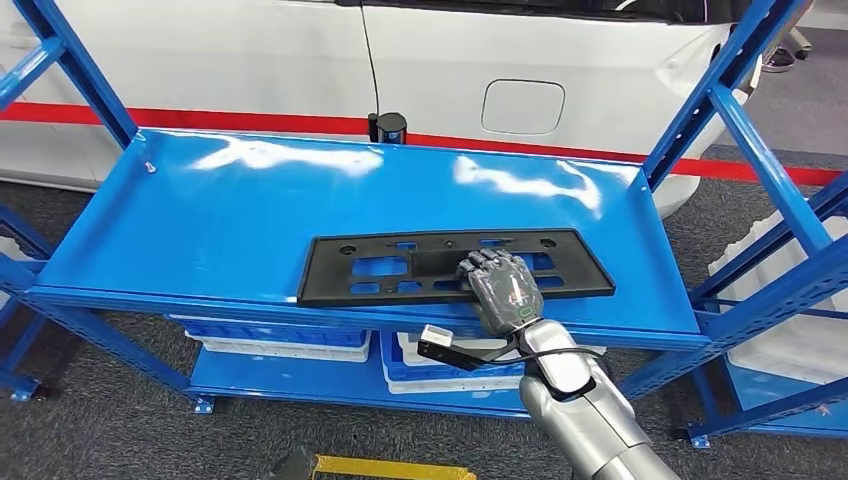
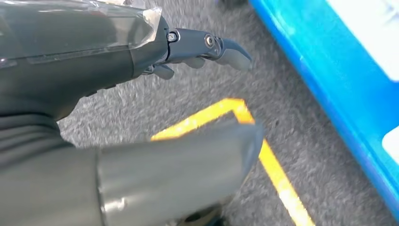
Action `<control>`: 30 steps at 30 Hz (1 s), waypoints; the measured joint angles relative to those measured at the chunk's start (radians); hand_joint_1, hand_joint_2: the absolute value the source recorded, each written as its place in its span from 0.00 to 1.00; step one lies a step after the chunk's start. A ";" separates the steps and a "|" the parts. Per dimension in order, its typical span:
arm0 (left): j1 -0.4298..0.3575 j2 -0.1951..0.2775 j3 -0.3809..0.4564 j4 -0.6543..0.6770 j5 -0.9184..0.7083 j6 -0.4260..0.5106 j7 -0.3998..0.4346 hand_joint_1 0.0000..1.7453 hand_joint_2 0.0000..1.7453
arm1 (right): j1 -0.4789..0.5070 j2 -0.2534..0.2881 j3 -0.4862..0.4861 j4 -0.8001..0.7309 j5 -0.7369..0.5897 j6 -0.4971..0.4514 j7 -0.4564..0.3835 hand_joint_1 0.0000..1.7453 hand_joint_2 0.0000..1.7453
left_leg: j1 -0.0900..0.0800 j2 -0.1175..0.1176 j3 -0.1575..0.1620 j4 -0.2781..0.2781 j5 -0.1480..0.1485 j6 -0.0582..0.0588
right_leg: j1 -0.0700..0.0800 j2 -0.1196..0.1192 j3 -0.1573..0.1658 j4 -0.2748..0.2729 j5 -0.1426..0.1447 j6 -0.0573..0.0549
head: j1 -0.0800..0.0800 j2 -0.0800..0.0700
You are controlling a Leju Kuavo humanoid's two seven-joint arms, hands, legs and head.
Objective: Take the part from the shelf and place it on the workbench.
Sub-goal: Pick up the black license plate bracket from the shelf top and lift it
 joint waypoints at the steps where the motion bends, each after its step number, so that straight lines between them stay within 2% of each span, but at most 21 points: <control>1: 0.000 -0.004 -0.002 0.000 0.000 0.009 -0.002 0.00 1.00 | -0.005 0.001 0.003 0.004 -0.002 -0.001 -0.002 0.89 1.00 | 0.002 0.000 0.002 -0.003 0.001 -0.001 | 0.006 0.002 0.016 -0.027 0.008 -0.008 | 0.000 0.000; 3: 0.002 -0.008 -0.006 0.000 0.000 0.019 -0.003 0.00 1.00 | -0.012 0.002 0.007 0.011 -0.006 -0.003 -0.006 0.90 1.00 | 0.001 0.000 0.006 -0.010 0.004 -0.009 | 0.008 0.003 0.025 -0.043 0.018 -0.012 | 0.002 0.000; 5: 0.004 -0.008 -0.008 0.001 0.001 0.018 -0.005 0.00 1.00 | -0.016 0.005 0.010 0.018 -0.009 -0.006 -0.009 0.90 1.00 | -0.004 0.002 -0.002 0.010 -0.015 -0.015 | -0.007 -0.001 0.041 -0.065 0.033 -0.014 | -0.003 0.000; 6: 0.004 -0.007 -0.009 0.001 0.001 0.013 -0.006 0.00 1.00 | -0.019 0.008 0.012 0.020 -0.011 -0.008 -0.010 0.91 1.00 | -0.006 0.004 -0.020 0.050 -0.039 -0.016 | -0.016 -0.004 0.049 -0.075 0.040 -0.017 | -0.006 0.000; 8: 0.005 -0.003 -0.009 0.001 0.002 0.004 -0.006 0.00 1.00 | -0.022 0.013 0.017 0.027 -0.012 -0.011 -0.010 0.93 1.00 | -0.007 0.004 -0.080 0.183 -0.106 -0.021 | -0.019 -0.006 0.049 -0.076 0.041 -0.023 | -0.009 0.000; 9: 0.007 -0.001 -0.009 0.001 0.003 0.002 -0.006 0.00 1.00 | -0.022 0.015 0.020 0.031 -0.011 -0.012 -0.011 0.94 1.00 | -0.007 0.004 -0.109 0.241 -0.127 -0.025 | -0.018 -0.006 0.049 -0.075 0.041 -0.025 | -0.009 0.000; 10: 0.009 0.001 -0.009 0.001 0.003 0.003 -0.005 0.00 1.00 | -0.021 0.015 0.023 0.034 -0.011 -0.012 -0.011 0.94 1.00 | -0.006 0.005 -0.124 0.270 -0.132 -0.030 | -0.017 -0.006 0.049 -0.074 0.040 -0.025 | -0.009 0.000; 11: 0.010 0.002 -0.009 0.001 0.003 0.006 -0.004 0.00 1.00 | -0.021 0.015 0.026 0.037 -0.010 -0.013 -0.011 0.95 1.00 | -0.003 0.006 -0.119 0.258 -0.115 -0.034 | -0.017 -0.006 0.049 -0.072 0.039 -0.025 | -0.009 0.000; 13: 0.009 0.004 -0.010 0.001 0.003 0.011 0.000 0.00 0.50 | -0.022 0.015 0.029 0.040 -0.011 -0.016 -0.011 0.96 1.00 | 0.006 0.008 -0.053 0.130 -0.051 -0.045 | -0.017 -0.004 0.047 -0.059 0.033 -0.019 | -0.009 0.000; 14: 0.008 0.004 -0.011 0.001 0.003 0.012 0.003 0.00 0.25 | -0.023 0.014 0.030 0.041 -0.012 -0.019 -0.011 0.96 1.00 | 0.011 0.007 -0.016 0.065 -0.028 -0.048 | -0.013 -0.002 0.041 -0.049 0.027 -0.014 | -0.009 0.000; 15: 0.007 0.004 -0.013 0.001 0.003 0.013 0.006 0.00 0.00 | -0.024 0.013 0.030 0.040 -0.016 -0.022 -0.011 0.95 1.00 | 0.015 0.005 0.009 0.020 -0.016 -0.044 | -0.009 -0.001 0.036 -0.040 0.021 -0.009 | -0.008 0.000; 17: 0.007 0.003 -0.016 0.001 0.004 0.013 0.010 0.00 0.00 | -0.028 0.008 0.029 0.028 -0.030 -0.027 -0.012 0.94 1.00 | 0.013 0.001 0.020 0.001 -0.014 -0.029 | -0.001 0.001 0.028 -0.031 0.017 -0.002 | -0.006 0.000; 19: 0.008 0.002 -0.019 0.001 0.010 0.010 0.012 0.00 0.00 | -0.030 -0.003 0.024 -0.002 -0.047 -0.027 -0.015 0.95 1.00 | 0.010 0.003 0.015 0.000 -0.008 -0.012 | -0.004 0.002 0.021 -0.024 0.015 0.005 | -0.004 0.000; 20: 0.009 0.002 -0.020 0.001 0.014 0.008 0.012 0.00 0.00 | -0.031 -0.011 0.021 -0.021 -0.056 -0.024 -0.016 0.95 1.00 | 0.009 0.004 0.014 -0.001 -0.005 -0.004 | -0.007 0.001 0.009 -0.002 0.004 0.009 | -0.003 0.000; 22: 0.010 0.003 -0.020 0.001 0.022 0.008 0.012 0.00 0.00 | -0.035 -0.030 0.013 -0.063 -0.077 -0.013 -0.022 0.96 1.00 | 0.009 0.005 0.010 -0.002 -0.002 0.006 | -0.016 0.000 -0.044 0.104 -0.046 0.014 | 0.000 0.000; 24: 0.013 0.004 -0.020 0.001 0.029 0.013 0.012 0.00 0.00 | -0.038 -0.050 0.002 -0.107 -0.106 0.004 -0.033 0.96 1.00 | 0.010 0.006 0.006 -0.002 0.000 0.009 | -0.024 0.000 -0.115 0.255 -0.103 0.020 | 0.001 0.000; 25: 0.016 0.005 -0.020 0.001 0.032 0.016 0.012 0.00 0.00 | -0.039 -0.060 -0.004 -0.128 -0.122 0.013 -0.041 0.96 1.00 | 0.010 0.006 0.005 -0.002 0.000 0.009 | -0.028 -0.001 -0.135 0.298 -0.114 0.026 | 0.000 0.000; 26: 0.019 0.006 -0.020 0.001 0.035 0.017 0.013 0.00 0.00 | -0.039 -0.070 -0.010 -0.148 -0.140 0.022 -0.050 0.97 1.00 | 0.011 0.006 0.005 -0.002 0.000 0.009 | -0.031 -0.001 -0.134 0.299 -0.110 0.034 | 0.000 0.000; 27: 0.021 0.006 -0.019 0.001 0.037 0.019 0.017 0.00 0.00 | -0.040 -0.079 -0.016 -0.168 -0.159 0.031 -0.058 0.97 1.00 | 0.013 0.006 0.005 -0.002 0.000 0.008 | -0.033 -0.001 -0.111 0.253 -0.089 0.041 | 0.000 0.000; 28: 0.022 0.006 -0.019 0.001 0.040 0.020 0.023 0.00 0.00 | -0.043 -0.087 -0.024 -0.188 -0.177 0.038 -0.066 0.97 1.00 | 0.015 0.006 0.006 -0.003 0.001 0.007 | -0.034 -0.002 -0.072 0.177 -0.060 0.047 | 0.001 0.000; 30: 0.022 0.005 -0.019 0.001 0.044 0.024 0.039 0.00 0.00 | -0.055 -0.101 -0.040 -0.229 -0.205 0.048 -0.078 0.93 1.00 | 0.019 0.006 0.007 -0.007 0.005 0.000 | -0.030 -0.003 0.007 0.023 -0.011 0.044 | 0.001 0.000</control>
